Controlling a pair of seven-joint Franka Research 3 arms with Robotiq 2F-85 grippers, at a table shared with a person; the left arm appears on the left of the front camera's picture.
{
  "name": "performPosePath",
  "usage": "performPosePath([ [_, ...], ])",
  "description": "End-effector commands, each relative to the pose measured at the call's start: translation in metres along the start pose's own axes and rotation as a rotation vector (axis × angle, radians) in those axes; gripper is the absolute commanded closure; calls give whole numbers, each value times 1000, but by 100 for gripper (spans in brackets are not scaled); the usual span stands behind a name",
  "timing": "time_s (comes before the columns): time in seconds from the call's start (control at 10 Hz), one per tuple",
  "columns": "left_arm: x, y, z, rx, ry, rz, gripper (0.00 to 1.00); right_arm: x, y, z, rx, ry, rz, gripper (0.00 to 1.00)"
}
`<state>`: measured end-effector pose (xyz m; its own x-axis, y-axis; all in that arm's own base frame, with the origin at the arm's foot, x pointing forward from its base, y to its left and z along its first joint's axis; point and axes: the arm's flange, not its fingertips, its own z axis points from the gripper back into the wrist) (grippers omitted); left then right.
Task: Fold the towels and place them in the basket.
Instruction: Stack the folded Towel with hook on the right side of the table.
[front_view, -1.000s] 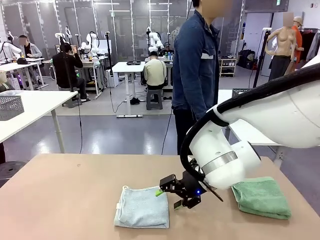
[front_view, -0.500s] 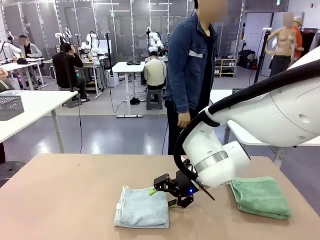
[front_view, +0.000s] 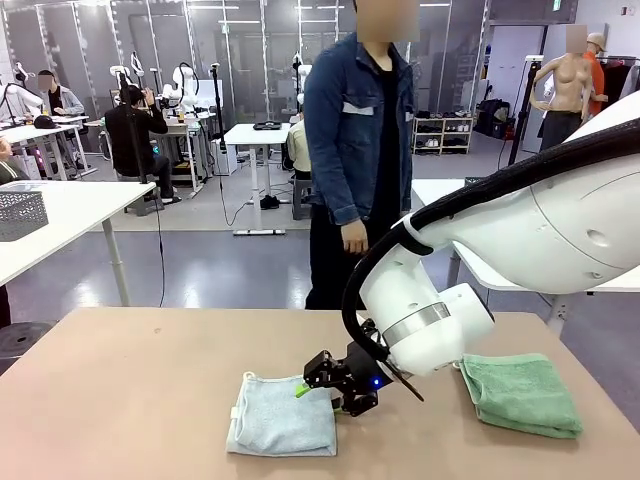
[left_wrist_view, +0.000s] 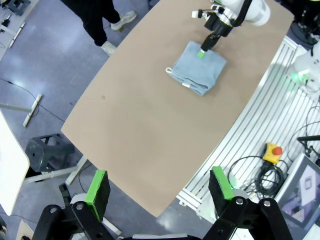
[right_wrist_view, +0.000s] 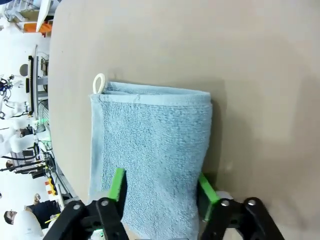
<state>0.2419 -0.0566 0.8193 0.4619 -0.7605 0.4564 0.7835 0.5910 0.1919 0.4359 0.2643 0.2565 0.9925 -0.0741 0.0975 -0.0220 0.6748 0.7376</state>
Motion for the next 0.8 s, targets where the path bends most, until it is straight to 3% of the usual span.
performPosePath([
  [0.0, -3, 0, -1, 23, 10, -5, 0, -4, 6, -13, -1, -35, -4, 76],
  [0.1, -3, 0, -1, 23, 10, -5, 0, -5, 9, -15, -11, -34, -7, 100],
  [0.7, -3, 0, -1, 23, 10, -5, 0, -16, 29, -8, -88, -55, -34, 100],
])
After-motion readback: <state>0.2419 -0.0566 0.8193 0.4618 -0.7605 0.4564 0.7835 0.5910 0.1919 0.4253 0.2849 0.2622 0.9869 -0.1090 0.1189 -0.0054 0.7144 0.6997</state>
